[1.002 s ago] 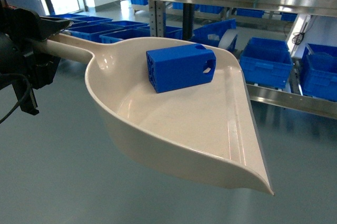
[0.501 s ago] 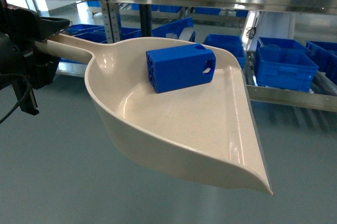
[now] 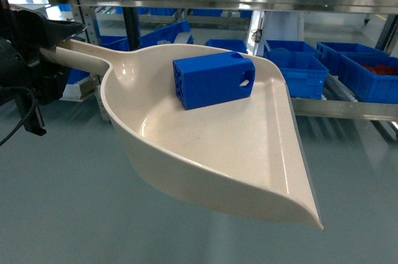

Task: Place part in tray to right shelf

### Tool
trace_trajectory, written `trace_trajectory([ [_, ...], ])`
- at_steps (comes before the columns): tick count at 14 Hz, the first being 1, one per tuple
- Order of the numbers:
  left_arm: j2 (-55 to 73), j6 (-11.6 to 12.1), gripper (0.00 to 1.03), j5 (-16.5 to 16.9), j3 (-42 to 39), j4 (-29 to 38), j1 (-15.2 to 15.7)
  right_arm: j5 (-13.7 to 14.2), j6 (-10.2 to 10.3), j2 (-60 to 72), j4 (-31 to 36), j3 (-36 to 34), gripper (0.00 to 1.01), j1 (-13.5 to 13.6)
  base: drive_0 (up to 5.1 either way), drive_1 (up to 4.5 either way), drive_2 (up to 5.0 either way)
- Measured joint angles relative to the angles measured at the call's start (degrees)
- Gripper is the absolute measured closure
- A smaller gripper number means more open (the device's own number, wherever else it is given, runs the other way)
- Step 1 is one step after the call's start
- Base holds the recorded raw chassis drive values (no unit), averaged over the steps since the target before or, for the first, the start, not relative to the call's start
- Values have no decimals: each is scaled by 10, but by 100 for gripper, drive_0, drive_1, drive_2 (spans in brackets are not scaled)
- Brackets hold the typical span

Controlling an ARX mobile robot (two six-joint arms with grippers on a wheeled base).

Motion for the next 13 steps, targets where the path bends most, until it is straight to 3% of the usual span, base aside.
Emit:
trace_trajectory([
  [4, 0, 0, 91, 2, 0, 0, -3, 0, 0, 0, 0, 0, 3, 0, -139, -139, -139],
  [13, 0, 0, 91, 1, 0, 0, -1, 0, 0, 0, 0, 0, 3, 0, 0, 0, 0],
])
